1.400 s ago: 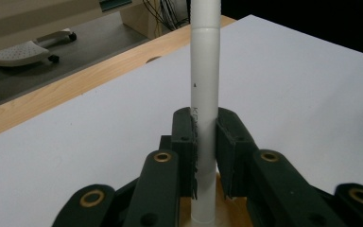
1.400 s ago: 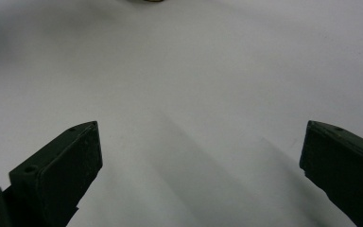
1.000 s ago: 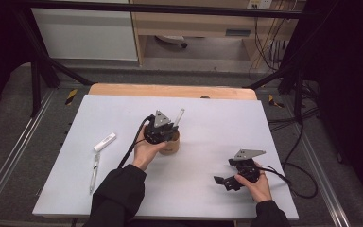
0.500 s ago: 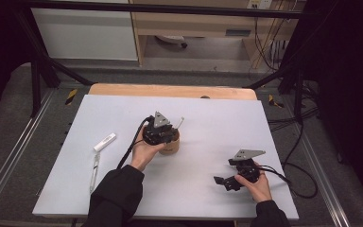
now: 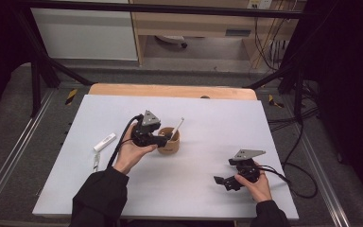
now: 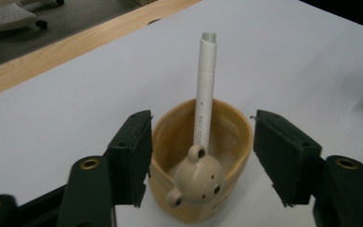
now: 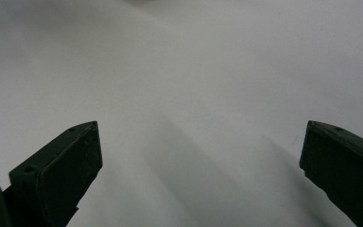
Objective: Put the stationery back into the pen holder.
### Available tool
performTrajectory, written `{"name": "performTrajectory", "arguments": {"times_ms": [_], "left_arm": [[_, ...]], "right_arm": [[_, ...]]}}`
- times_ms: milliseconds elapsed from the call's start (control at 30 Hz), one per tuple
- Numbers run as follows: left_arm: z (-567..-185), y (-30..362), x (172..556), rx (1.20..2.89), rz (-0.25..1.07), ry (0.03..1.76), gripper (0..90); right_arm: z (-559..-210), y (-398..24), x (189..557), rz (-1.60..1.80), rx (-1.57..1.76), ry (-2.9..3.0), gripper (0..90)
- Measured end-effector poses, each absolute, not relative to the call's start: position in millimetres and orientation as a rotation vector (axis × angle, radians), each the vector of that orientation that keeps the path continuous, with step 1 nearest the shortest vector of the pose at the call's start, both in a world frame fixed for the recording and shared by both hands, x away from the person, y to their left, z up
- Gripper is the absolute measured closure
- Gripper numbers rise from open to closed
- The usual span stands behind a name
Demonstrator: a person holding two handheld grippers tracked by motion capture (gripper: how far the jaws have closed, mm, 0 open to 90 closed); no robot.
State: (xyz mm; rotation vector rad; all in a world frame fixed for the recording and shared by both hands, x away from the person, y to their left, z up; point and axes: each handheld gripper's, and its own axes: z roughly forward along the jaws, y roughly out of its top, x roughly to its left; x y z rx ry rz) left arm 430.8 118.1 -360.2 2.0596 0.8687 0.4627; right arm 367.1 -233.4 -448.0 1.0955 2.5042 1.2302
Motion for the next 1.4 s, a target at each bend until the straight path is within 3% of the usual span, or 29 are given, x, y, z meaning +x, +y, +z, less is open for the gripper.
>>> {"name": "performTrajectory", "arguments": {"times_ms": [533, 900, 1267, 1400], "left_arm": [[-360.1, 165.6, 403.4, 2.112, 0.437, 0.880, 10.2], [-381.4, 209.9, 382.1, 2.122, 0.423, 0.946, 4.6], [-396.1, 253.5, 363.5, 2.104, 0.434, 1.012, 5.5], [-402.5, 270.2, 359.8, 2.089, 0.456, 1.072, 9.6]], "right_arm": [[-448.5, -233.0, 366.8, 1.222, 1.098, 2.506, 0.6], [-448.9, -232.6, 366.9, 1.217, 1.102, 2.513, 0.6], [-449.6, -231.9, 366.9, 1.210, 1.103, 2.514, 0.6], [-450.3, -231.6, 367.1, 1.203, 1.098, 2.519, 0.6]]}}
